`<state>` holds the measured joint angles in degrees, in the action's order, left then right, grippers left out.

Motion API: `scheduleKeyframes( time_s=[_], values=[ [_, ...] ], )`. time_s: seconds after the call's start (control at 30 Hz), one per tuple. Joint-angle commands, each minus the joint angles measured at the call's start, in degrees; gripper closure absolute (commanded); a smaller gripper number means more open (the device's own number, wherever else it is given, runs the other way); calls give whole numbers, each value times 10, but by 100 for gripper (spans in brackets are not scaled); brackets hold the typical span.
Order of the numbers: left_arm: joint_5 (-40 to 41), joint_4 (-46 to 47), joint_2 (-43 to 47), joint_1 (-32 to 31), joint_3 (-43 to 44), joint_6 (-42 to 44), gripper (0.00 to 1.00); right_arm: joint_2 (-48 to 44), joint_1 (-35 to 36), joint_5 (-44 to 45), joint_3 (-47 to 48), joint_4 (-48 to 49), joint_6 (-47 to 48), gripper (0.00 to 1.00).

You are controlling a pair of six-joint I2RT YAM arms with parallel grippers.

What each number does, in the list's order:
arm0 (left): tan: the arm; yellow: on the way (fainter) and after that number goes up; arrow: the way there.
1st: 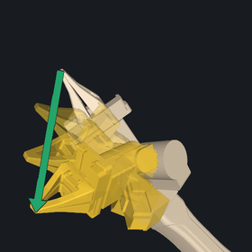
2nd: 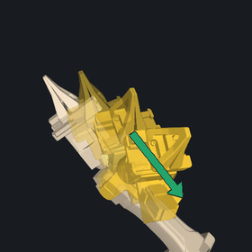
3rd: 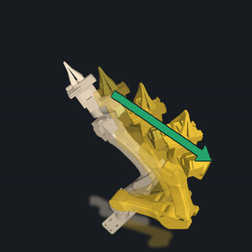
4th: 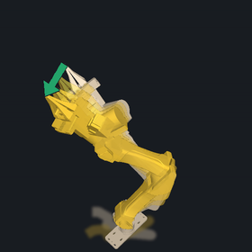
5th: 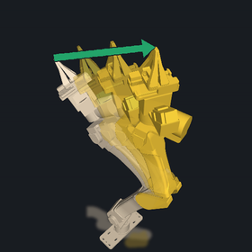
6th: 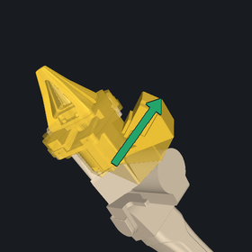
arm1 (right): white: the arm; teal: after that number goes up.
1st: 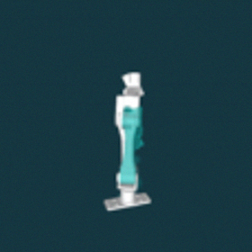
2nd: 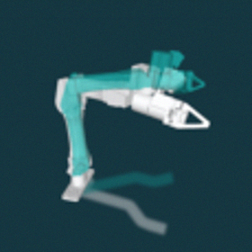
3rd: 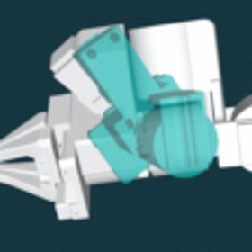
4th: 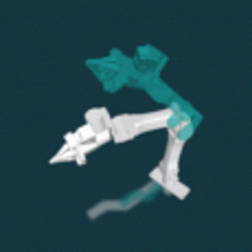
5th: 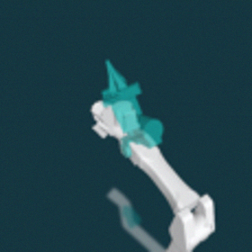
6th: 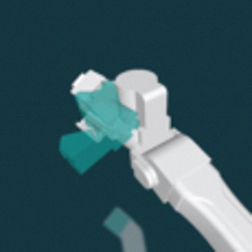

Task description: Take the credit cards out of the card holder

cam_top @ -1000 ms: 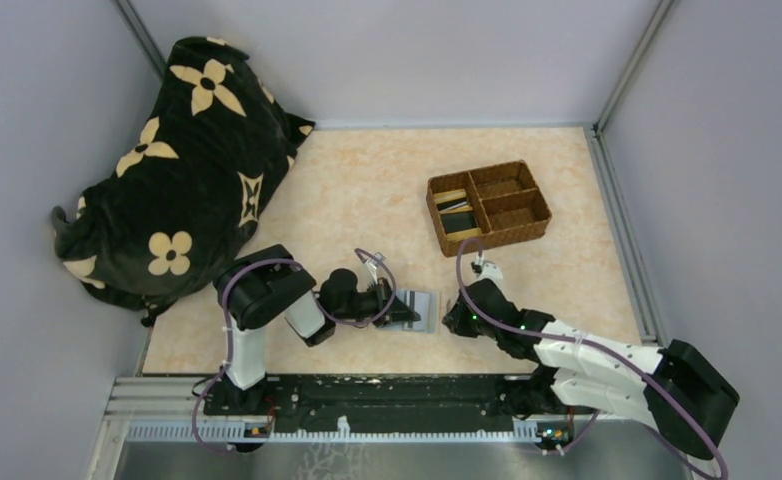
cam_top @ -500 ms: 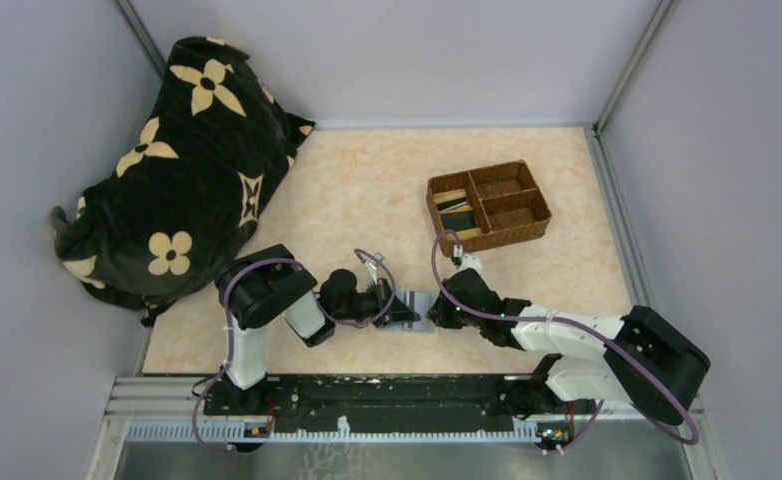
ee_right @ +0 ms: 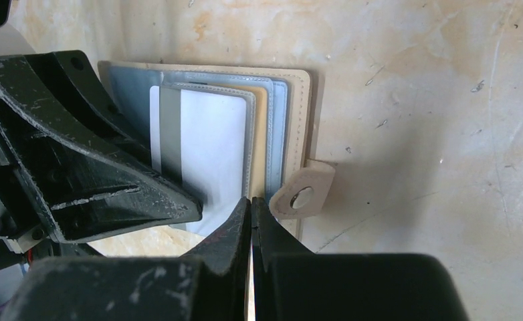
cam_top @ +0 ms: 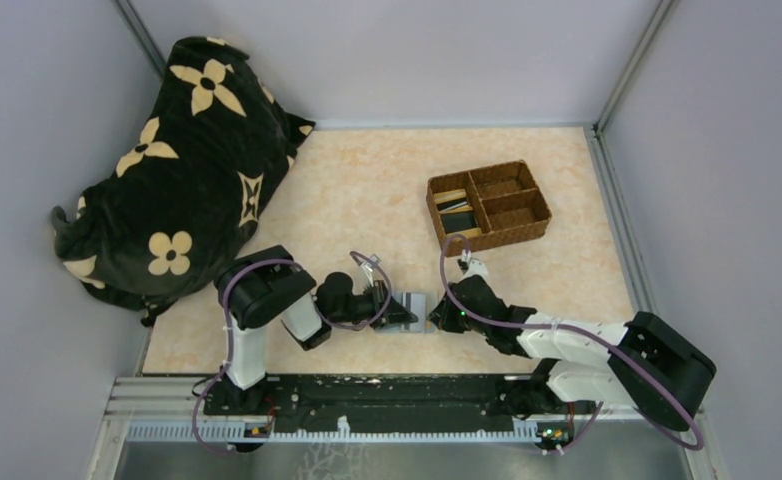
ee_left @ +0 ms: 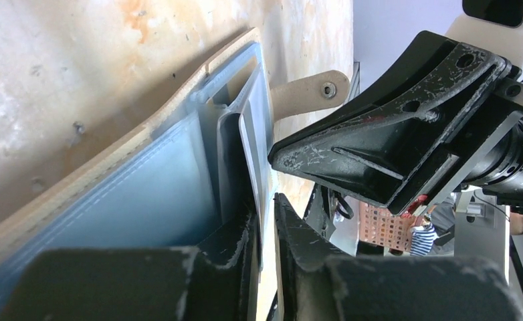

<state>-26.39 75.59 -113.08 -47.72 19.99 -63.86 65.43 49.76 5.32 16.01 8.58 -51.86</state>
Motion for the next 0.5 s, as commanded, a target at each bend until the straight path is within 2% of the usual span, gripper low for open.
scheduleKeyframes(
  time_s=[0.0, 0.47],
  values=[
    [0, 5, 7, 7, -24, 7, 80, 5, 4, 18, -22, -21, -6, 100],
    [-7, 4, 37, 31, -49, 16, 78, 38, 4, 12, -33, 6, -14, 100]
  ],
)
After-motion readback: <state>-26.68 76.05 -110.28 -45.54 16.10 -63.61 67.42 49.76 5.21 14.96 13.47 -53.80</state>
